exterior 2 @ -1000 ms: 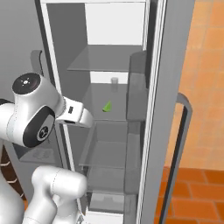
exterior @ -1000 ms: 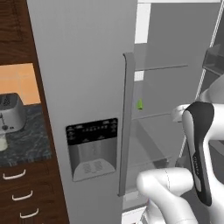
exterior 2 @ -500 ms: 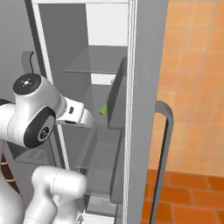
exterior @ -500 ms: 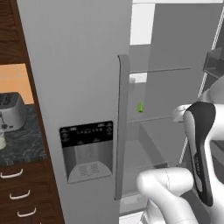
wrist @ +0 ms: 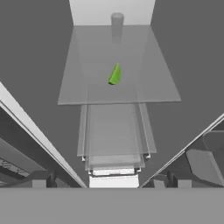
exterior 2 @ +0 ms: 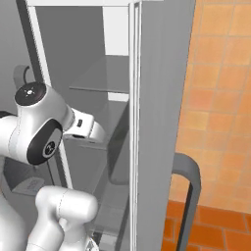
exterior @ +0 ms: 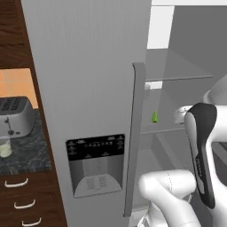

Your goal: Grab a lemon wedge from the fridge and one ice cube from the ice bowl, and put them in the glass of lemonade.

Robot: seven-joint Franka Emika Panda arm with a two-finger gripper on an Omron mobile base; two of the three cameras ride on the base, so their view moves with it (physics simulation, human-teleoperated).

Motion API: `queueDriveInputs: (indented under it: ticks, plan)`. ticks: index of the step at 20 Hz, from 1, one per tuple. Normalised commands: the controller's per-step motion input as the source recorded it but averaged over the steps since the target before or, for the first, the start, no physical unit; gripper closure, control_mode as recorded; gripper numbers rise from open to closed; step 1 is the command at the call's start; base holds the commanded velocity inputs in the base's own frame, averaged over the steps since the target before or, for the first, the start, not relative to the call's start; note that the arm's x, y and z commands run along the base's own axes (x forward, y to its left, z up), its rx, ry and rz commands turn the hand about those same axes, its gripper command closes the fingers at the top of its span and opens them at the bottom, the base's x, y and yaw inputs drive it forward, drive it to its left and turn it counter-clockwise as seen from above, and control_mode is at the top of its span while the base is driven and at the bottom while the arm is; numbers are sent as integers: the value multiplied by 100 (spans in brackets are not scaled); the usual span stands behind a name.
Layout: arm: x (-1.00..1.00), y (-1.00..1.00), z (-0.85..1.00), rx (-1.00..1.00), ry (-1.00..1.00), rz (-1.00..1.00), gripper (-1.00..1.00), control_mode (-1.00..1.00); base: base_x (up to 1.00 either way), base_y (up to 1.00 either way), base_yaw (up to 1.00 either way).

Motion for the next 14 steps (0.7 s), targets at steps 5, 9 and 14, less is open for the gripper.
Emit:
queueDriveInputs:
  ticks: [5,9,14]
  plan:
    - [8,-18,-2,5,-7,0,-100,-100,5,-15,0]
    - [51,-14,-17,12,-12,-1,-100,-100,0,0,0]
    - [66,0,-23,6,-12,-3,-100,-100,0,0,0]
